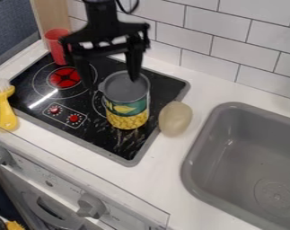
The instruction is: Push the can to the left burner
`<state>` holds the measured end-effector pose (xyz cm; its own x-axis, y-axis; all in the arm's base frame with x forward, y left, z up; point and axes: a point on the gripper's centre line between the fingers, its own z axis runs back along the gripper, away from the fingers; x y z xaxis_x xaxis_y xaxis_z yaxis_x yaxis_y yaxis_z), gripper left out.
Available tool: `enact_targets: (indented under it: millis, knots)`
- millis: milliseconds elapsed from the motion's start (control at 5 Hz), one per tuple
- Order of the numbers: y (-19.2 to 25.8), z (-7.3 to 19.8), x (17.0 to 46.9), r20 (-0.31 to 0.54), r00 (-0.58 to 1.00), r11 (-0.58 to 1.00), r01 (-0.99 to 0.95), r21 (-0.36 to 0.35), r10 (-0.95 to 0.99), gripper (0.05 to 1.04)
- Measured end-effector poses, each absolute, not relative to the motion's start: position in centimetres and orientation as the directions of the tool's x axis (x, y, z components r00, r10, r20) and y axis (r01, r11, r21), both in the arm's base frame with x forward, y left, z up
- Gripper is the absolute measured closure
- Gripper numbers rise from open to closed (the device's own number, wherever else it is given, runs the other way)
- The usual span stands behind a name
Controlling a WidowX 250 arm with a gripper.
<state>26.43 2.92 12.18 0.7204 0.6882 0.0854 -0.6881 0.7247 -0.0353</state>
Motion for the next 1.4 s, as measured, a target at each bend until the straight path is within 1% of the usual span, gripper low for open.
enact_targets:
  millis: [200,400,600,800,1000,1200,1400]
  knots:
    - [1.5,11.7,24.7,0.070,0.726,0.729,-0.684,-0.024,0.684,0.083]
    - [0.5,10.7,23.7,0.041,0.720,0.721,-0.693,0.001,0.693,0.083]
    - [-0.6,9.7,23.5,0.039,0.696,0.696,-0.718,0.017,0.717,0.083]
    - [-1.7,8.3,23.9,0.029,0.681,0.680,-0.732,0.037,0.731,0.083]
    - [-1.9,7.9,24.9,0.053,0.622,0.622,-0.783,0.012,0.781,0.083]
    - [-1.3,7.3,26.1,0.102,0.523,0.525,-0.851,0.002,0.846,0.083]
    - [0.0,7.3,27.1,0.105,0.452,0.456,-0.890,-0.013,0.886,0.083]
